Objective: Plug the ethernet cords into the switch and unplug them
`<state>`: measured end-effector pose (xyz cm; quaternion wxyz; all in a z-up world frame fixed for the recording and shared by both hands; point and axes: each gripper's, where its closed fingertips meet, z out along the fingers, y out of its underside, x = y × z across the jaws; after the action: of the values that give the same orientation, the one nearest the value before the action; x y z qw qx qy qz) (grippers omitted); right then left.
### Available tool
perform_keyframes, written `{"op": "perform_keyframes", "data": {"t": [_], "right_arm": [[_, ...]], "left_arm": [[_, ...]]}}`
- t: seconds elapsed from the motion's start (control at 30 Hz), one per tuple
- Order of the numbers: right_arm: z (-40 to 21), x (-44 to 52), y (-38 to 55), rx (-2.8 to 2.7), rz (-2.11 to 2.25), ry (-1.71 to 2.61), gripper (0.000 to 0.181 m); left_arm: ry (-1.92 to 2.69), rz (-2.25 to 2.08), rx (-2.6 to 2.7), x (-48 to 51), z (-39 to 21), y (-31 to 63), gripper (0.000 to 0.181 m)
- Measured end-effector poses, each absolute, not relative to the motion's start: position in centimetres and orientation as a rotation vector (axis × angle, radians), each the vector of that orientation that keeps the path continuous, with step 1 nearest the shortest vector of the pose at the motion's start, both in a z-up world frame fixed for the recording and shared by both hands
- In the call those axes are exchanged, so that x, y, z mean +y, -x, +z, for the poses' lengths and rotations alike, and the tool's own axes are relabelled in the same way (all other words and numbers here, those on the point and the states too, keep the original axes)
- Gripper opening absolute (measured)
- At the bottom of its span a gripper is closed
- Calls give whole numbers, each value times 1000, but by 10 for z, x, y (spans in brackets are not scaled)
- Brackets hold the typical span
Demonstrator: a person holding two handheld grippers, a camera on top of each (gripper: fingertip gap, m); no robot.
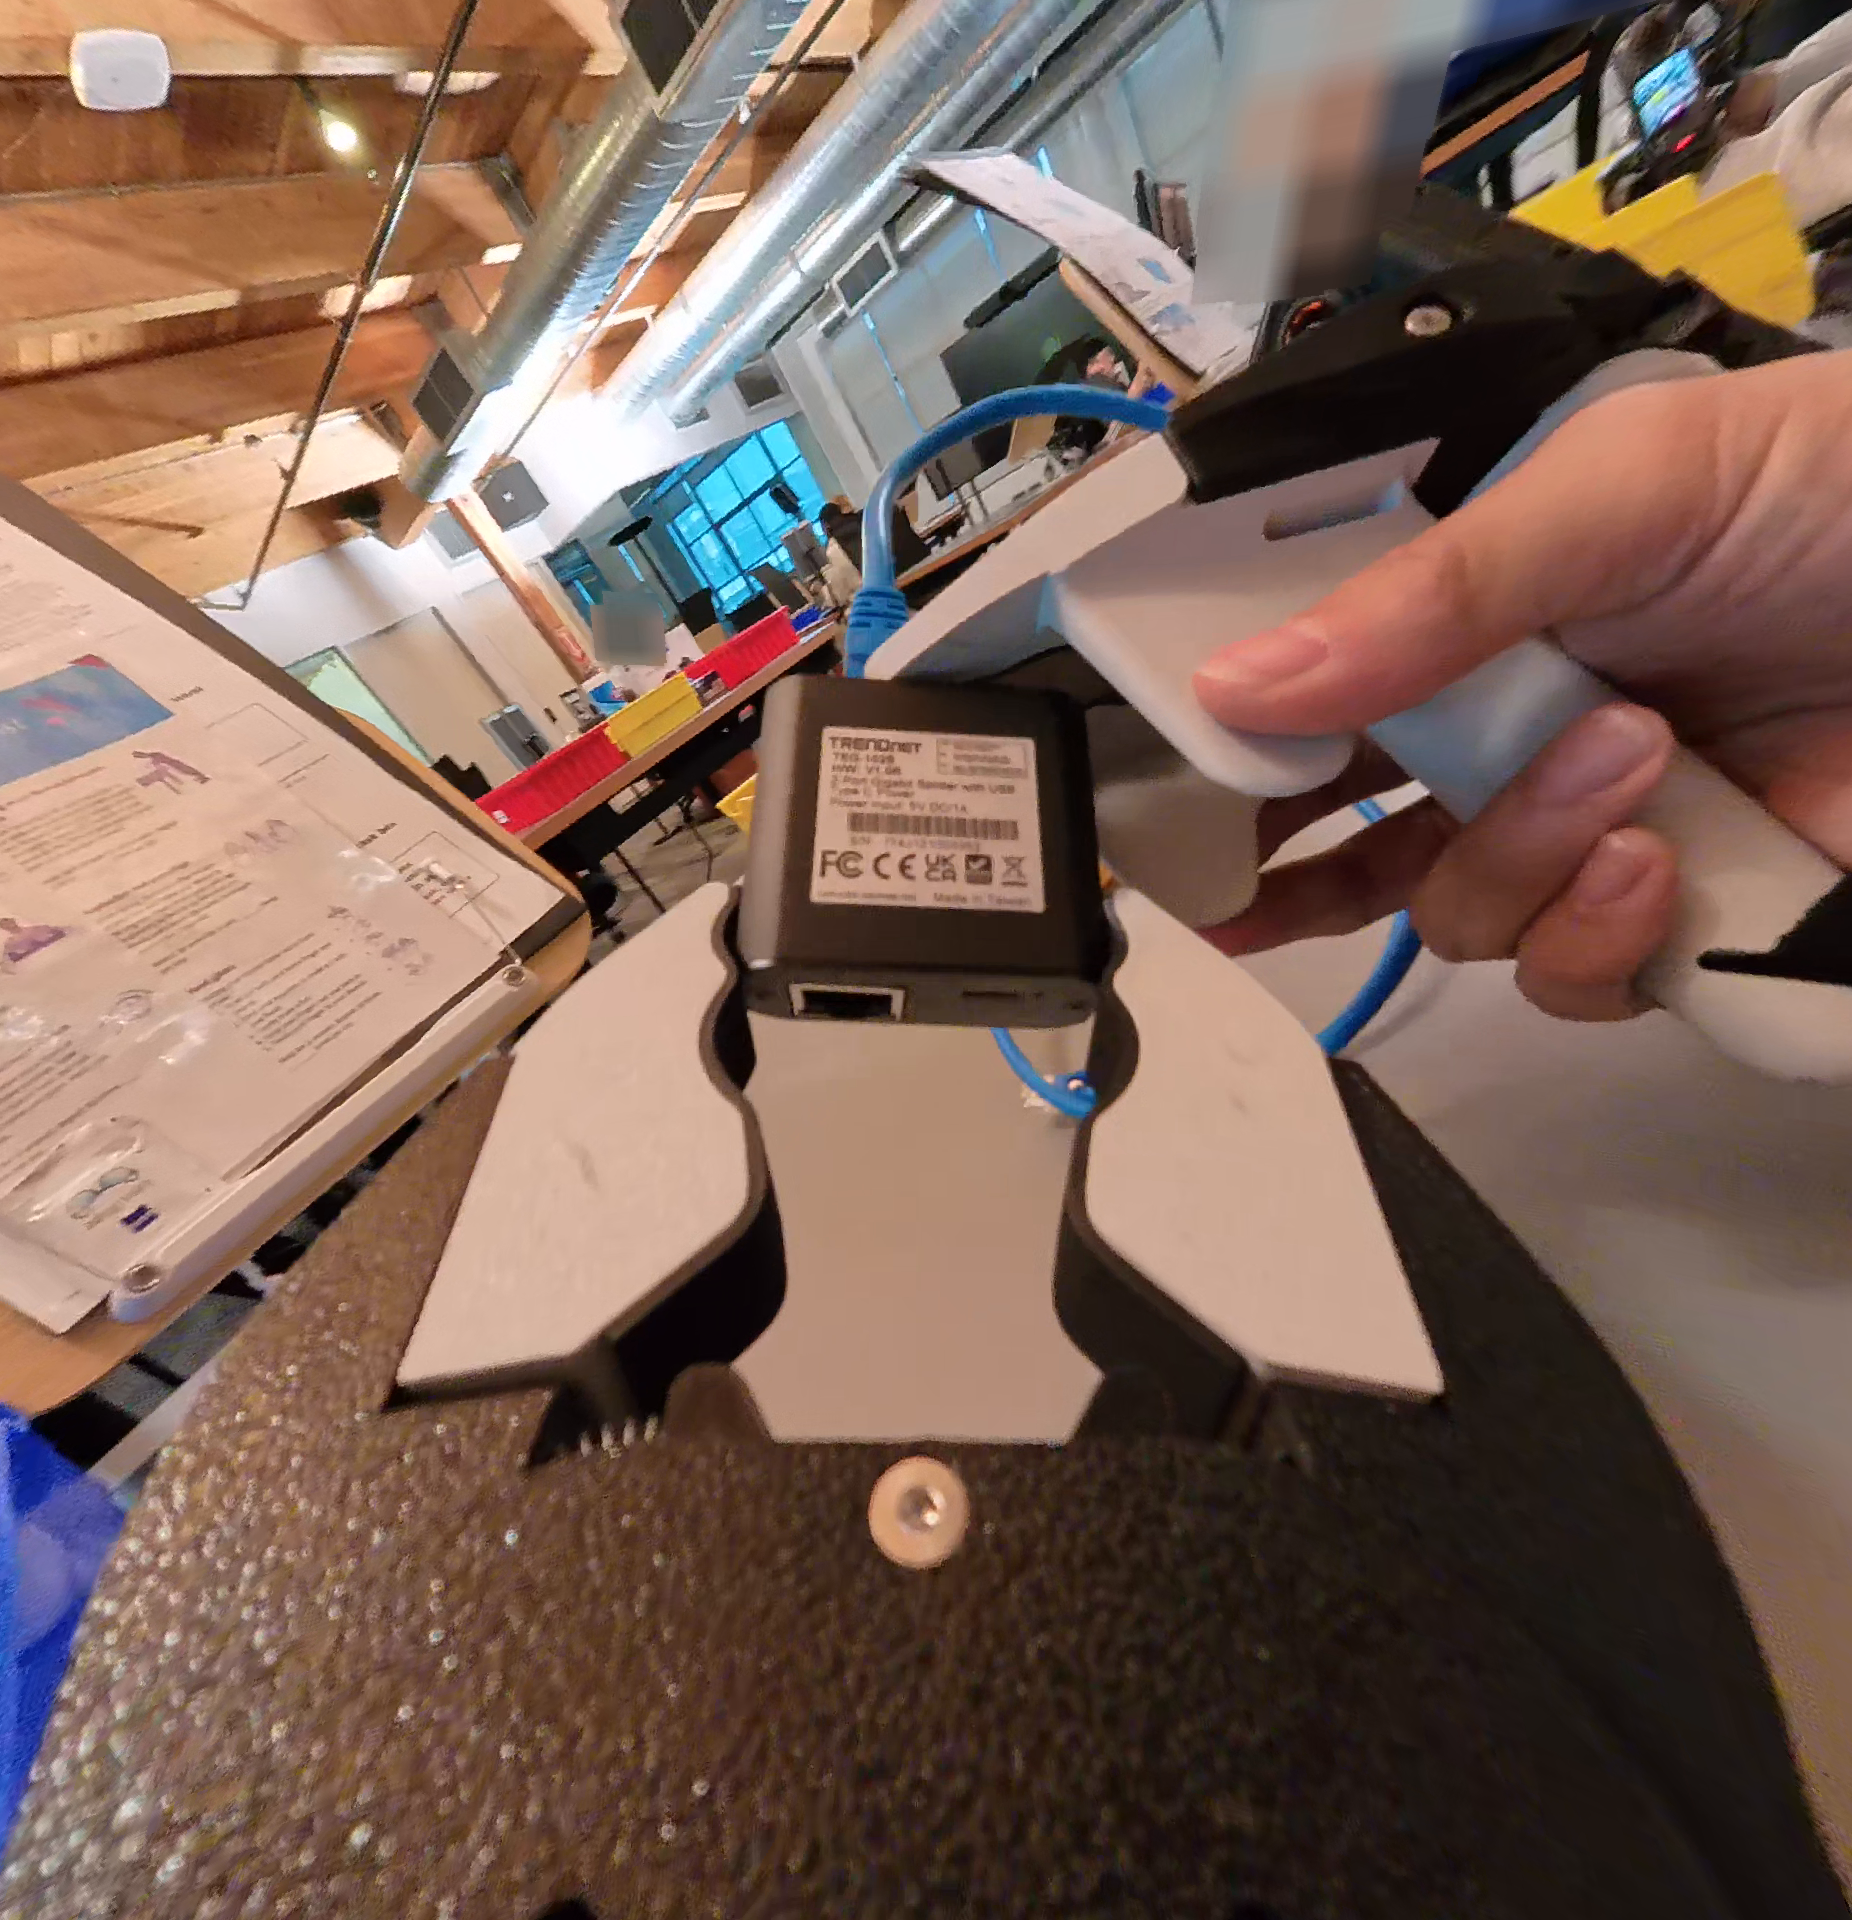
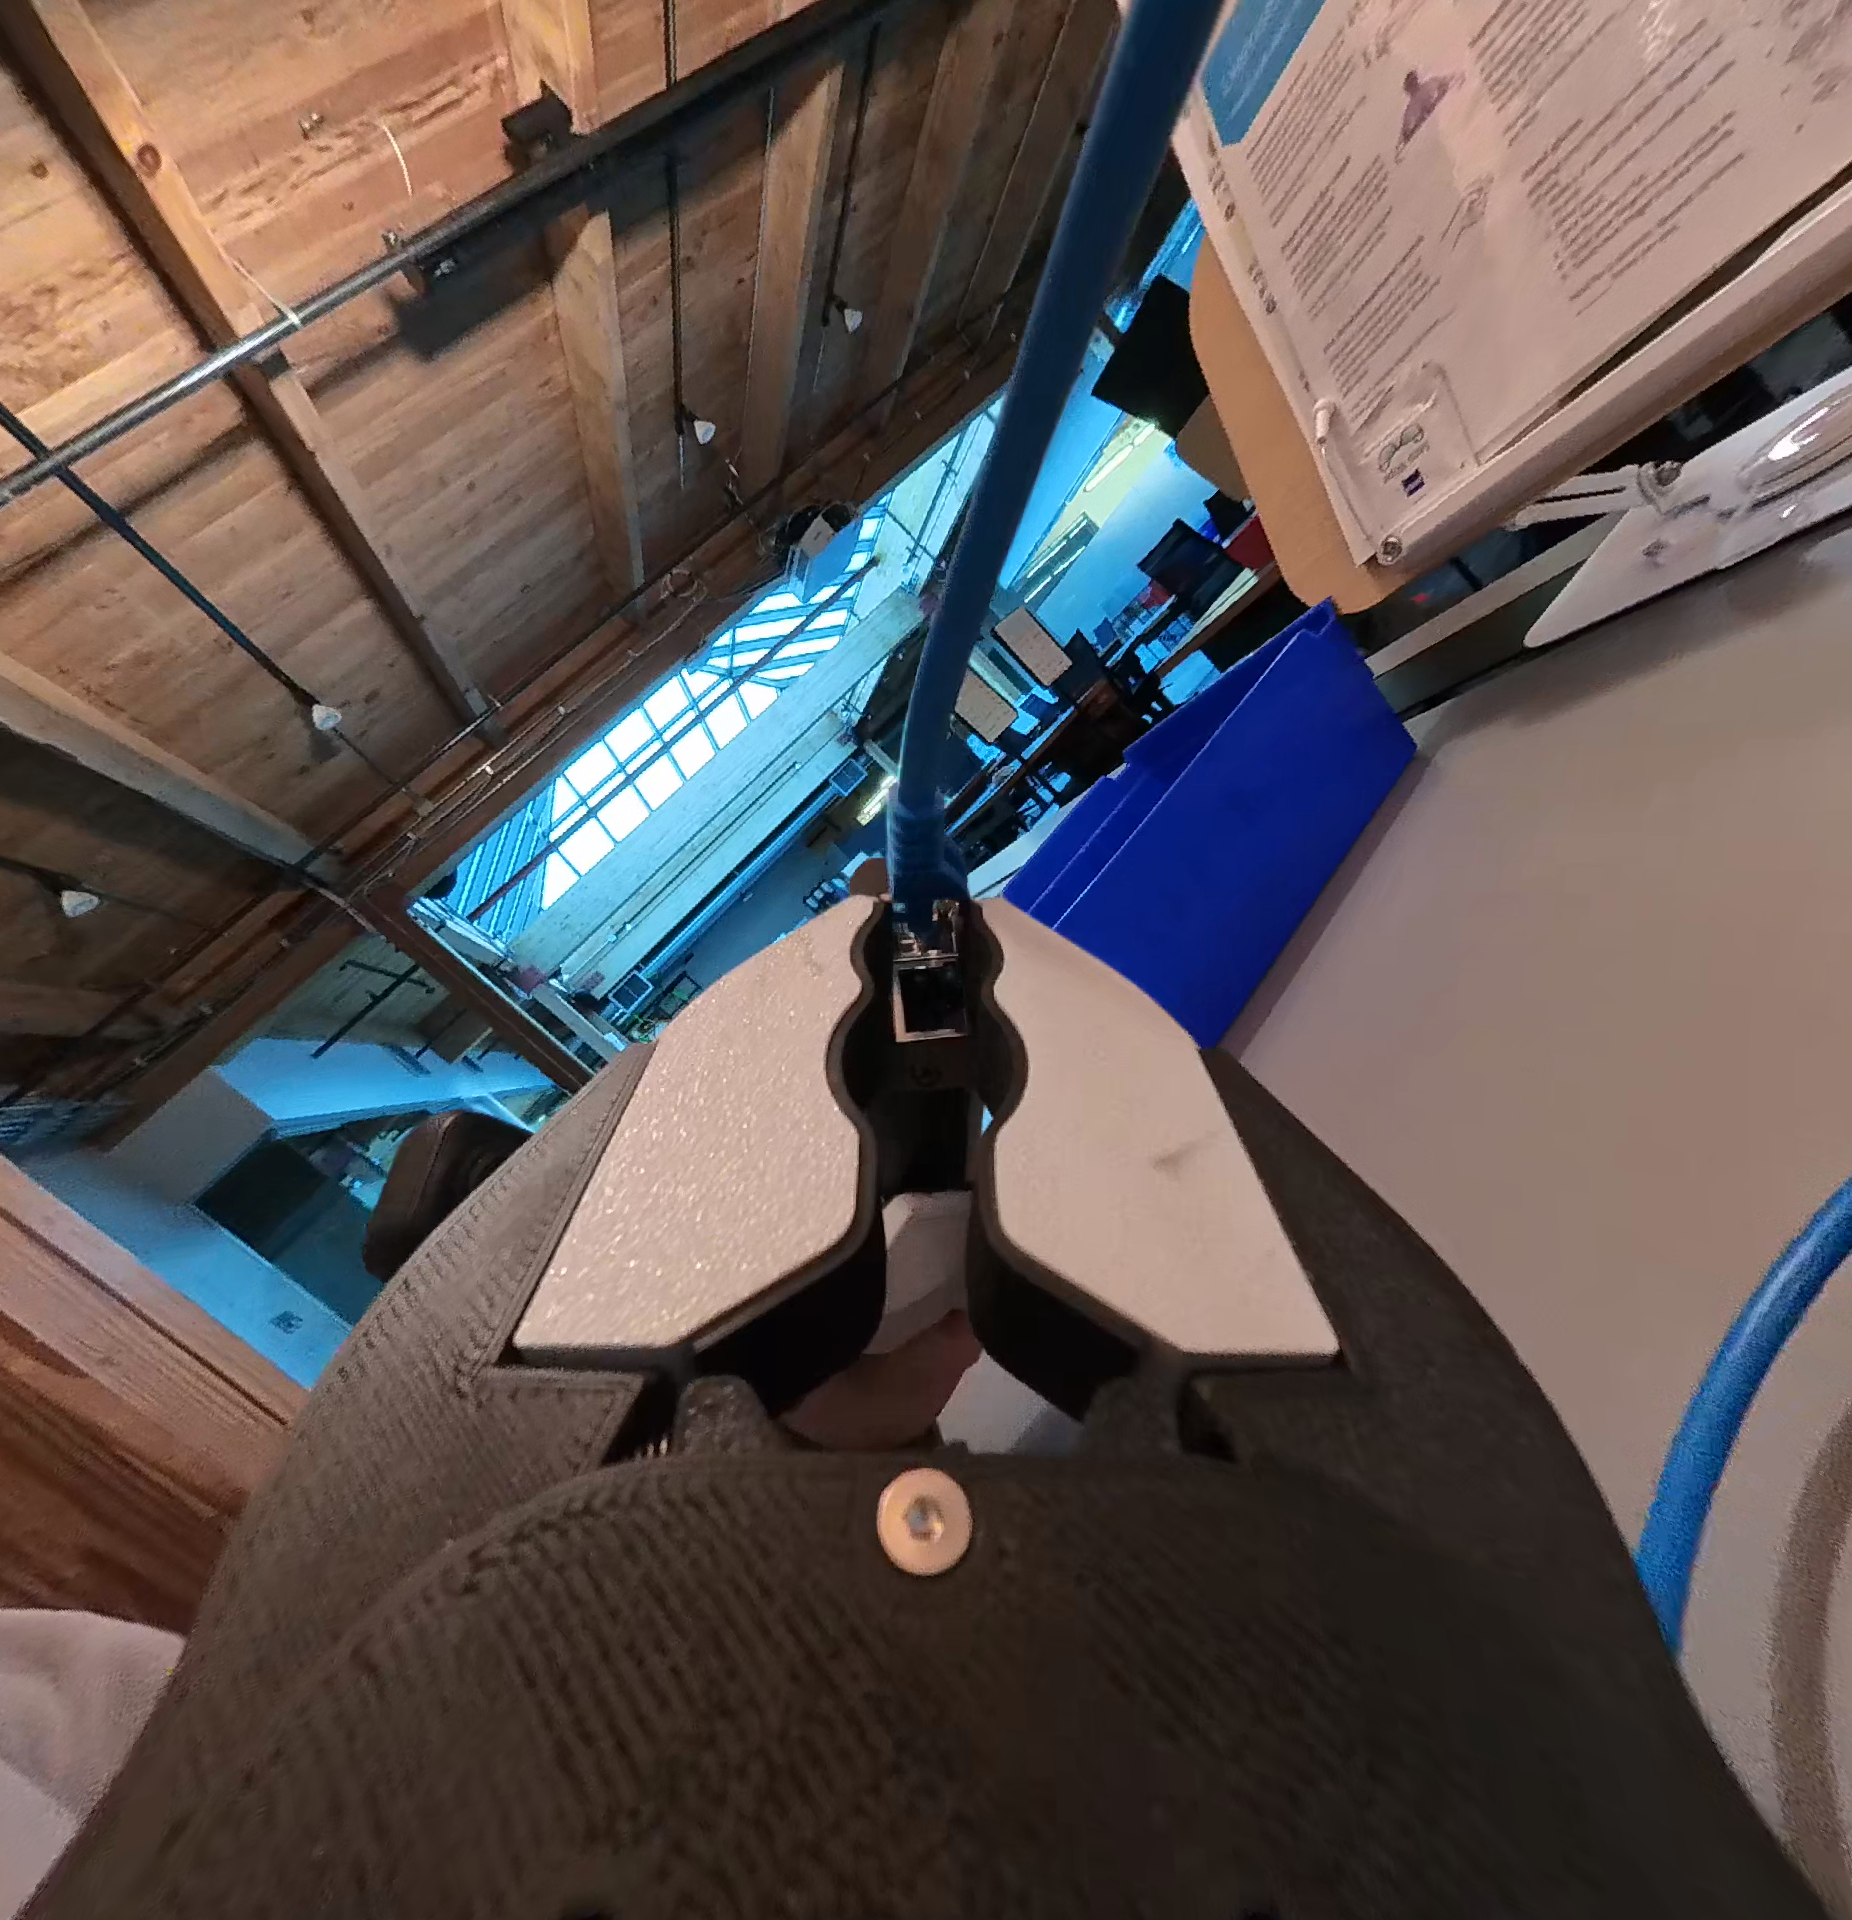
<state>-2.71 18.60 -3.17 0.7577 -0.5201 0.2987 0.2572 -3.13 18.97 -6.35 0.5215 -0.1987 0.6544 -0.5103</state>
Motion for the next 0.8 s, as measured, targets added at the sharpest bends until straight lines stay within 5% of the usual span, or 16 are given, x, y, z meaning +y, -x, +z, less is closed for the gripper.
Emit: {"op": "perform_keyframes", "data": {"t": [0.5, 0.8], "right_arm": [[-30, 184, 26, 639, 578, 1136, 24], [-35, 186, 25, 684, 678, 1076, 14]], "left_arm": [[520, -1300, 1591, 191, -61, 33, 62], [524, -1317, 1606, 189, -64, 33, 62]]}}
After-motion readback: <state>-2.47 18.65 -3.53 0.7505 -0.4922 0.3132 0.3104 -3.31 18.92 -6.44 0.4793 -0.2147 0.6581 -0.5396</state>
